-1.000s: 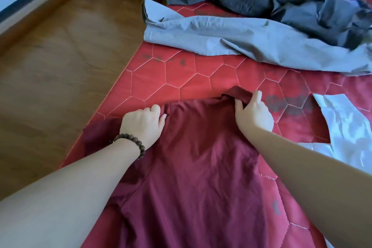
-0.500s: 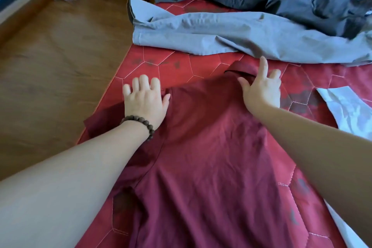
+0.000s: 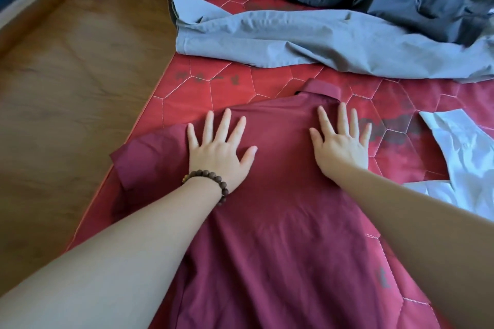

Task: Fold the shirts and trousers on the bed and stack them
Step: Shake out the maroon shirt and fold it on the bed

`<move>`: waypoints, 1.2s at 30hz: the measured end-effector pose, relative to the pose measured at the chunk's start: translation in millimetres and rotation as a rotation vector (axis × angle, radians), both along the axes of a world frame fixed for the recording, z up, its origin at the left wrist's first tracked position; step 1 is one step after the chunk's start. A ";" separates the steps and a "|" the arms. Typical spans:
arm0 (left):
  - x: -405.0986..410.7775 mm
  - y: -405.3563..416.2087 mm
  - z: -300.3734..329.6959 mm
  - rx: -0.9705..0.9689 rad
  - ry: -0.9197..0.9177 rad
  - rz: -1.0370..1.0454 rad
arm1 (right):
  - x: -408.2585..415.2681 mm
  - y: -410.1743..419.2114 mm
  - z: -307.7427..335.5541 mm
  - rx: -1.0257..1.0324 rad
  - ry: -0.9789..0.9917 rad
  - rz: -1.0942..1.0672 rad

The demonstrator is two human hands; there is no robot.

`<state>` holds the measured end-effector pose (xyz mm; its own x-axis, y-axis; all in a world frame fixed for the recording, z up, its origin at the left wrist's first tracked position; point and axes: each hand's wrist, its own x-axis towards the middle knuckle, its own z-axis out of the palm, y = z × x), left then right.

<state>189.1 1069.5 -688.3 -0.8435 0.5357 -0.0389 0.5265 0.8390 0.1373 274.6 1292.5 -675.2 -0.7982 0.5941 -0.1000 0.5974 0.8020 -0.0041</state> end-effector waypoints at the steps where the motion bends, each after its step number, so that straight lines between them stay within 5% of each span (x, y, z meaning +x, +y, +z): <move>1: 0.8 -1.8 2.0 -0.014 -0.015 0.050 | 7.9 -3.6 2.7 -0.012 0.016 -0.034; 4: 22.9 -5.4 11.7 -0.038 0.026 0.073 | 33.3 -39.5 9.3 -0.027 0.110 0.085; 8: 101.2 -10.5 15.7 0.043 -0.037 -0.200 | 78.9 -101.3 7.1 -0.118 0.114 0.384; 15: 129.8 -85.7 23.9 -0.134 -0.016 -0.022 | 165.6 -61.4 8.7 -0.075 0.012 0.067; 17: 142.5 -85.8 27.7 -0.110 0.000 0.054 | 173.0 -78.6 15.1 -0.071 0.074 0.095; 20: 194.5 -74.8 28.8 -0.038 -0.025 -0.100 | 188.6 -139.8 21.0 -0.147 0.137 0.255; 23: 243.4 -84.6 23.8 -0.053 -0.123 -0.165 | 221.0 -184.4 13.7 -0.244 0.026 0.350; 33: 265.5 -149.8 29.7 -0.114 -0.050 0.157 | 271.2 -148.8 15.2 -0.110 0.037 0.106; 36: 306.8 -130.9 31.7 -0.033 -0.065 -0.036 | 294.7 -192.1 19.1 -0.142 0.083 0.359</move>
<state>495.9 938.6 -656.6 -0.8187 0.5634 -0.1110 0.5476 0.8242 0.1444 569.2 1100.4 -656.1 -0.9615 0.2604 -0.0880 0.2719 0.9478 -0.1666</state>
